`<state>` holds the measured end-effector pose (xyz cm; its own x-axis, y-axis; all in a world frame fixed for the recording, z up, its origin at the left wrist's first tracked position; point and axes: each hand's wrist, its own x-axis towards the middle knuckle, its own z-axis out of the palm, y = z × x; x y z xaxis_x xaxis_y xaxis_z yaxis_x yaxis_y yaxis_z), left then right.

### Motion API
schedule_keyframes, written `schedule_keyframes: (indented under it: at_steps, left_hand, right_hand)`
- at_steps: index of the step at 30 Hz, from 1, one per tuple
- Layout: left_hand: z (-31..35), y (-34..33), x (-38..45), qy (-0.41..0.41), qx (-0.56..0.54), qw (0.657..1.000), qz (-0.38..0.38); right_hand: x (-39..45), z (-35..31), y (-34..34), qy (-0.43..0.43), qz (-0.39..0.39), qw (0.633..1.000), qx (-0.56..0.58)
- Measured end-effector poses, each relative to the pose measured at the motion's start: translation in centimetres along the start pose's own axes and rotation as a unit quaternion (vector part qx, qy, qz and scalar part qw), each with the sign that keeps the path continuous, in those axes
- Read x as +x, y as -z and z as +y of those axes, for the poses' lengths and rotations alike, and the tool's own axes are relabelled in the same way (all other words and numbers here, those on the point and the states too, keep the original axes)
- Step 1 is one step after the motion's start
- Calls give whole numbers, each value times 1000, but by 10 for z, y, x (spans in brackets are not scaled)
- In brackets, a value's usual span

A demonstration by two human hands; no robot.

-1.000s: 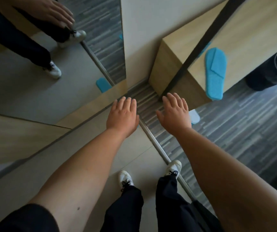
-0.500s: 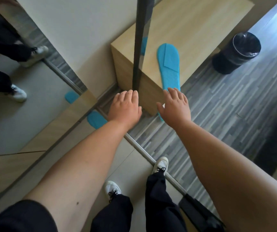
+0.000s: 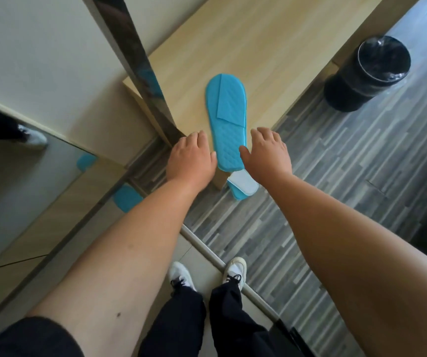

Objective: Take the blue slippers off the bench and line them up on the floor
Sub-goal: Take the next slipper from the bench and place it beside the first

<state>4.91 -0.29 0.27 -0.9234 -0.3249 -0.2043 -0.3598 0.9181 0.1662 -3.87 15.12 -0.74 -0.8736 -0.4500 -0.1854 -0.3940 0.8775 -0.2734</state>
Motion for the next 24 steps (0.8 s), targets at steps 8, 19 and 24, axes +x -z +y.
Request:
schedule_keyframes:
  at_steps: [8,19,24]
  left_hand:
    - [10,-22,59,71,-85,994,4]
    - [22,-23,114,251,-246,934,-58]
    - [10,-28,113,287,-302,904,-95]
  right_hand:
    - [59,1,-26,-31,-16,998,59]
    - [103,-15,-27,-178,-50,969,163]
    - [95,-4,-27,-228,-87,940,238]
